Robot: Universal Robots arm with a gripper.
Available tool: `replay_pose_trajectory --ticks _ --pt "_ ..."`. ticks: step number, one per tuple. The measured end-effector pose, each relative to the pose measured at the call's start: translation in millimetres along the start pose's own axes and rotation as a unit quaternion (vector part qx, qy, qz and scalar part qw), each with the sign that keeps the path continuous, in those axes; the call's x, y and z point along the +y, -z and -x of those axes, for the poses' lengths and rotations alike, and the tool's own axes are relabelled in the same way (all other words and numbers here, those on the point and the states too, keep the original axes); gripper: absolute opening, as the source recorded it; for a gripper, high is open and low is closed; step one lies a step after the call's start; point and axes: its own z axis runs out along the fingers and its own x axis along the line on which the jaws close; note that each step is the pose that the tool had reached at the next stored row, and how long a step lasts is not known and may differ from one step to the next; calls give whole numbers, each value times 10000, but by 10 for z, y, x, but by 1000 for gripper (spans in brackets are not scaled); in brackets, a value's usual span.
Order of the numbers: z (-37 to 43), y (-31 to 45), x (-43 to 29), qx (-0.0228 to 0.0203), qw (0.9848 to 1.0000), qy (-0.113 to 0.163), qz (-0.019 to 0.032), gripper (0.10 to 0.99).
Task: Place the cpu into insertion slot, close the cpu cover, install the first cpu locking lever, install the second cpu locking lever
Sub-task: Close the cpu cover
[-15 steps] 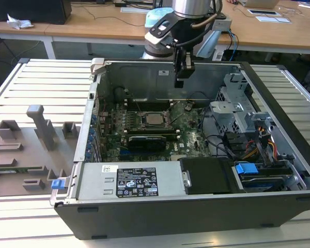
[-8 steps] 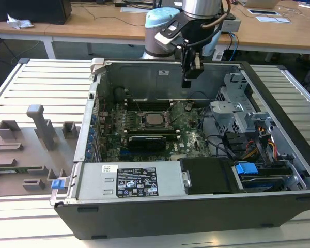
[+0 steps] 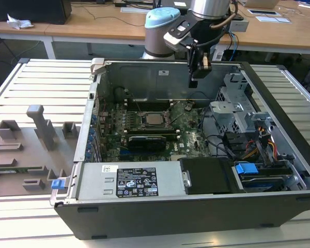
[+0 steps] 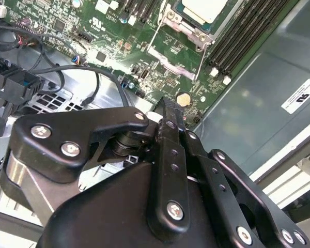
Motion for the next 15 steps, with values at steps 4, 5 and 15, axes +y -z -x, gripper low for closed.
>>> replay_pose_trajectory --ticks 4,5,15 --pt "-1 -73 10 -1 10000 0 -12 106" --pt "-2 -94 11 -1 10000 0 -15 106" --pt "-5 -226 14 0 10000 1 -29 106"
